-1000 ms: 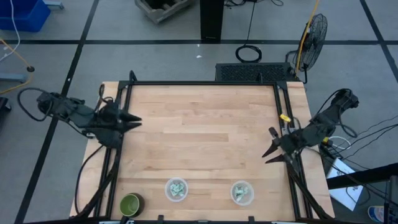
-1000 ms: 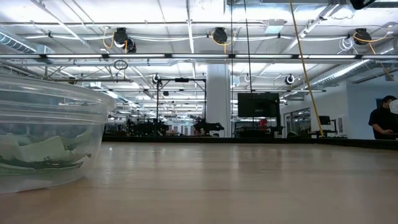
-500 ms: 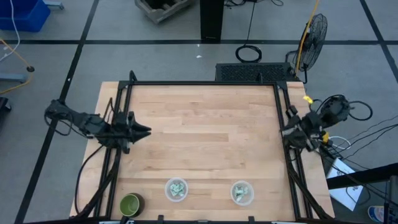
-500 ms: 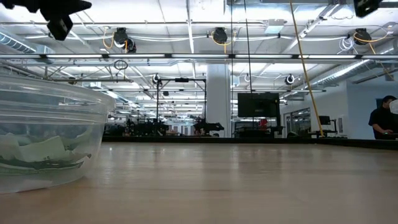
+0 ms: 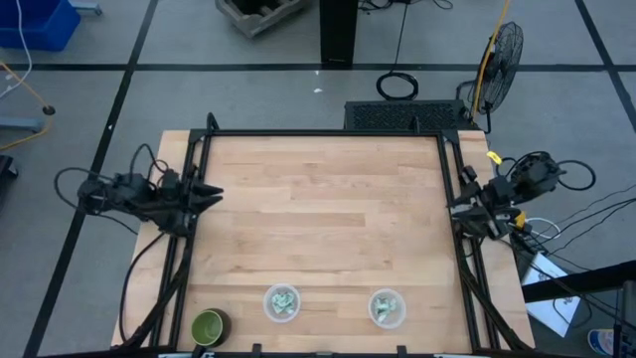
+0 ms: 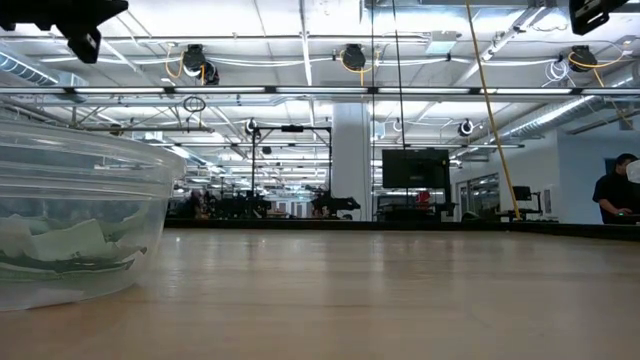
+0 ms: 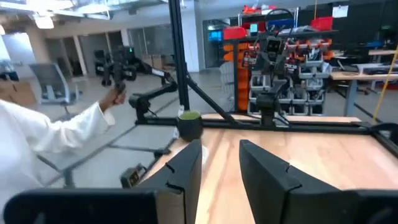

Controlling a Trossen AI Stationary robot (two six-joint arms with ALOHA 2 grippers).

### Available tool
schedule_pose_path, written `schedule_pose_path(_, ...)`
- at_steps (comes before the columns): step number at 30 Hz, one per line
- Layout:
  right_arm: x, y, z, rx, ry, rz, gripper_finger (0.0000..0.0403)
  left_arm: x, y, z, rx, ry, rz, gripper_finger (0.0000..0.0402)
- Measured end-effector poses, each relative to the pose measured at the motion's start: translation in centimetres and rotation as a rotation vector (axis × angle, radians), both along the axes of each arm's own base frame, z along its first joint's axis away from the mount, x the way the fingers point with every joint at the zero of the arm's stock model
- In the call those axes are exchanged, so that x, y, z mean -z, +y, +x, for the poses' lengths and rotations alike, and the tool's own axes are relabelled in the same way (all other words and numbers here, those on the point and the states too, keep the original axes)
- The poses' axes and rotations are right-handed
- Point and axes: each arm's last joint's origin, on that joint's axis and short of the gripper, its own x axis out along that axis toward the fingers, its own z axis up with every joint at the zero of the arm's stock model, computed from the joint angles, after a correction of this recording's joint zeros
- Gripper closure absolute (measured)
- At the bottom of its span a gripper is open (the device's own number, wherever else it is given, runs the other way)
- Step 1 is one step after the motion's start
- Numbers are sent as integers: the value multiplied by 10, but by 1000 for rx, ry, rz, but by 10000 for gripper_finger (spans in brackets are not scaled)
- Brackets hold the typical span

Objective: Pick and place Stevia / Truvia into bins
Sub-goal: Return to Home Position

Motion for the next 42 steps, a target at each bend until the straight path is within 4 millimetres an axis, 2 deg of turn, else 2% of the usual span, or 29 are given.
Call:
schedule_pose_path(2, 0, 0, 0, 5, -3, -18, 302, 2, 2, -5, -13, -7, 5, 304)
schedule_pose_path(7, 4, 4, 5, 2, -18, -11, 303, 3, 1, -1, 6, -9, 8, 304)
schedule_pose_path(16, 20, 19, 22, 2, -98, 19, 300, 43, -6, 22, 33, -16, 2, 304)
schedule_pose_path(19, 36, 24, 29, -3, -38, 31, 301, 50, -7, 25, 35, -20, -23, 304)
schedule_pose_path(25, 66, 40, 46, -54, -108, 41, 300, 65, -8, 31, 36, -36, -48, 304)
schedule_pose_path(28, 74, 43, 50, -56, -174, 16, 301, 73, -9, 33, 39, -32, -72, 304)
schedule_pose_path(32, 89, 45, 55, -59, -162, -9, 300, 82, -9, 36, 40, -31, -80, 304)
schedule_pose_path(35, 94, 44, 58, -35, -160, 32, 300, 85, -9, 37, 37, -43, -83, 304)
schedule_pose_path(38, 110, 44, 63, -9, -122, 55, 300, 85, -9, 37, 30, -46, -67, 304)
schedule_pose_path(42, 102, 39, 64, 46, -231, 122, 300, 81, -9, 36, 23, -83, -24, 304)
